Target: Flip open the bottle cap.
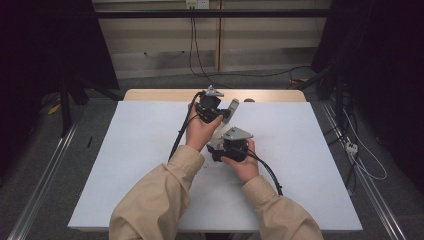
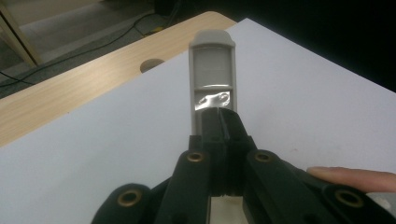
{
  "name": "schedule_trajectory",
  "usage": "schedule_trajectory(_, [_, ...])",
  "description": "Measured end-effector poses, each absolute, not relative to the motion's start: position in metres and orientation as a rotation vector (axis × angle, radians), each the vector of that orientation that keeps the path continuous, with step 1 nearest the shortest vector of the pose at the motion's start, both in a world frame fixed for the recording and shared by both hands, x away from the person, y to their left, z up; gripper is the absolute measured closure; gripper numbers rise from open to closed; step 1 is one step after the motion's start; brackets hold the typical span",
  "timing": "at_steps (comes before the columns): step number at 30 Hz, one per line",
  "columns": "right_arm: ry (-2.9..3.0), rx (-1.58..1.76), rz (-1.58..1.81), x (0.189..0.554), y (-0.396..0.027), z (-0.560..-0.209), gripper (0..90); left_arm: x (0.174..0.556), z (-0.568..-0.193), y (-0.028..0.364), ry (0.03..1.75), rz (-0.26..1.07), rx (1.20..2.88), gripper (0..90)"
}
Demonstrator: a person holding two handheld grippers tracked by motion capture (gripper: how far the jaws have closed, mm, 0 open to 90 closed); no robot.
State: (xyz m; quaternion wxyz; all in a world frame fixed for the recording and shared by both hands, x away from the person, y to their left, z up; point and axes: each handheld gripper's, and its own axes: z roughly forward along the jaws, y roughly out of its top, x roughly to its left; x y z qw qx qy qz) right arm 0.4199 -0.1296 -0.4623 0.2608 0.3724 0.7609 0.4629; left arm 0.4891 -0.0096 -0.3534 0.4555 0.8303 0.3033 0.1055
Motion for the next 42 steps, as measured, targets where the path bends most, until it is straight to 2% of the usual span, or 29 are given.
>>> schedule_trajectory(30, [2.066, 1.009, 1.259, 0.42, -0.13, -0.462, 17.3, 0.49, -0.358, -0.013, 0.745, 0.219, 2.076, 89.7])
schedule_trajectory(34, [2.071, 1.055, 1.306, 0.42, -0.132, -0.461, 11.2, 0.49, -0.358, -0.011, 0.752, 0.21, 2.072, 84.6])
schedule_trajectory(42, [2.076, 1.109, 1.313, 0.418, -0.134, -0.46, 7.7, 0.485, -0.351, -0.005, 0.752, 0.223, 2.037, 69.7])
